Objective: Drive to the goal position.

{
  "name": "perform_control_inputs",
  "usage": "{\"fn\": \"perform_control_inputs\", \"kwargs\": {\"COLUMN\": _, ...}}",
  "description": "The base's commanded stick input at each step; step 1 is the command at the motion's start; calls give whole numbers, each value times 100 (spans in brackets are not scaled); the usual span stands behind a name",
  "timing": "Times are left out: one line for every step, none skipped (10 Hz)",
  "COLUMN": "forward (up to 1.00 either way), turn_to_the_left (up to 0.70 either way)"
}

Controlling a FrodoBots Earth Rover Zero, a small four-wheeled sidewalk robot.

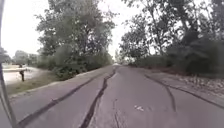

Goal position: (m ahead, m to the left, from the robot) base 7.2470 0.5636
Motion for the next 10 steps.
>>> {"fn": "perform_control_inputs", "kwargs": {"forward": 70, "turn_to_the_left": 0}}
{"fn": "perform_control_inputs", "kwargs": {"forward": 70, "turn_to_the_left": -11}}
{"fn": "perform_control_inputs", "kwargs": {"forward": 70, "turn_to_the_left": -22}}
{"fn": "perform_control_inputs", "kwargs": {"forward": 70, "turn_to_the_left": -23}}
{"fn": "perform_control_inputs", "kwargs": {"forward": 70, "turn_to_the_left": -20}}
{"fn": "perform_control_inputs", "kwargs": {"forward": 70, "turn_to_the_left": -16}}
{"fn": "perform_control_inputs", "kwargs": {"forward": 70, "turn_to_the_left": -8}}
{"fn": "perform_control_inputs", "kwargs": {"forward": 70, "turn_to_the_left": -1}}
{"fn": "perform_control_inputs", "kwargs": {"forward": 70, "turn_to_the_left": 0}}
{"fn": "perform_control_inputs", "kwargs": {"forward": 70, "turn_to_the_left": 0}}
